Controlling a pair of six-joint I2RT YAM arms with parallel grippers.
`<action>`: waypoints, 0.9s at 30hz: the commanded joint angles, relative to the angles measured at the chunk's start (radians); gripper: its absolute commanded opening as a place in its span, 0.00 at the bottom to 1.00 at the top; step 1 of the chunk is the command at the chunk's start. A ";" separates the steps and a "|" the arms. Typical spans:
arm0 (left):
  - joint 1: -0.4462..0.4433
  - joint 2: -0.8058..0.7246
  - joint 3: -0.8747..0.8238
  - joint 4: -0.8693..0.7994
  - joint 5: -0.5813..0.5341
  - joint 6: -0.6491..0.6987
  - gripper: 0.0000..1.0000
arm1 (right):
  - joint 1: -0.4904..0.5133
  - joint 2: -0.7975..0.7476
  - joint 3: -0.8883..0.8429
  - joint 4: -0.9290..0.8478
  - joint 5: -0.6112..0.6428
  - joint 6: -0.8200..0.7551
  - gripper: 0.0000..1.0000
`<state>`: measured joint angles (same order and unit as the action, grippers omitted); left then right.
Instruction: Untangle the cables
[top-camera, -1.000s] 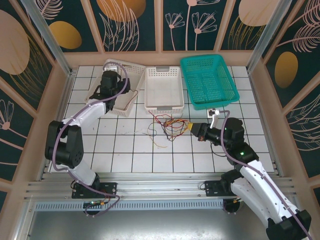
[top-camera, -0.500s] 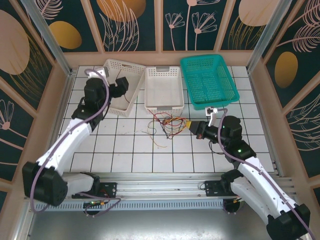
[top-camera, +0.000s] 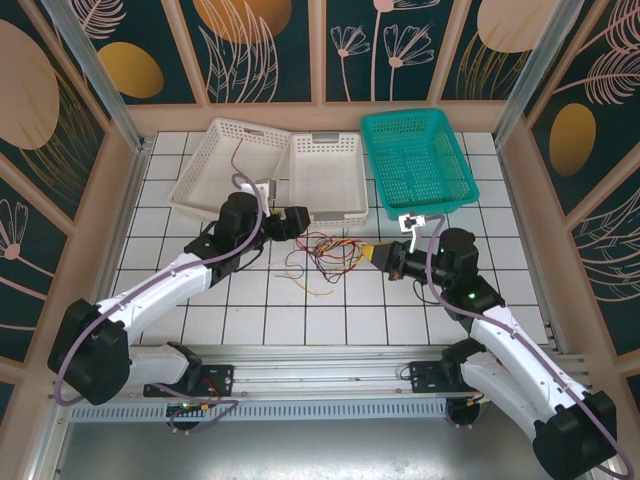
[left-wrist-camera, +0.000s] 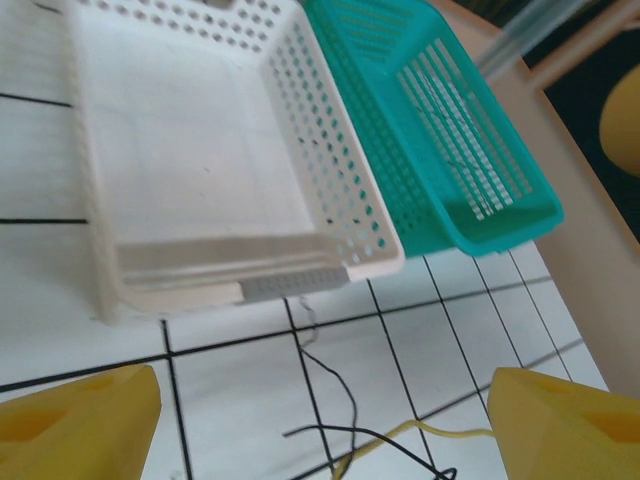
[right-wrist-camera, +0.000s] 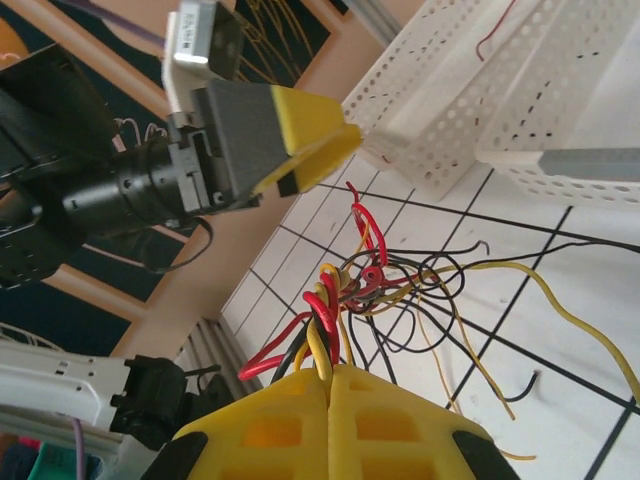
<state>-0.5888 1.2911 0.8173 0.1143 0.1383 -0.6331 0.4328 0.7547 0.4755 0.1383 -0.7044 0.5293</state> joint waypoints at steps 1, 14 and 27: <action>-0.011 0.003 0.034 0.053 0.085 0.022 0.84 | 0.014 -0.002 -0.015 0.071 -0.039 -0.031 0.00; -0.017 -0.083 -0.057 0.011 0.378 0.166 0.70 | 0.029 0.022 0.005 0.063 -0.048 -0.040 0.00; -0.080 -0.071 -0.052 -0.162 0.394 0.265 0.54 | 0.031 0.014 0.012 0.047 -0.031 -0.044 0.00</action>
<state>-0.6460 1.2011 0.7536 0.0048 0.4969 -0.4129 0.4538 0.7807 0.4686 0.1516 -0.7345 0.5030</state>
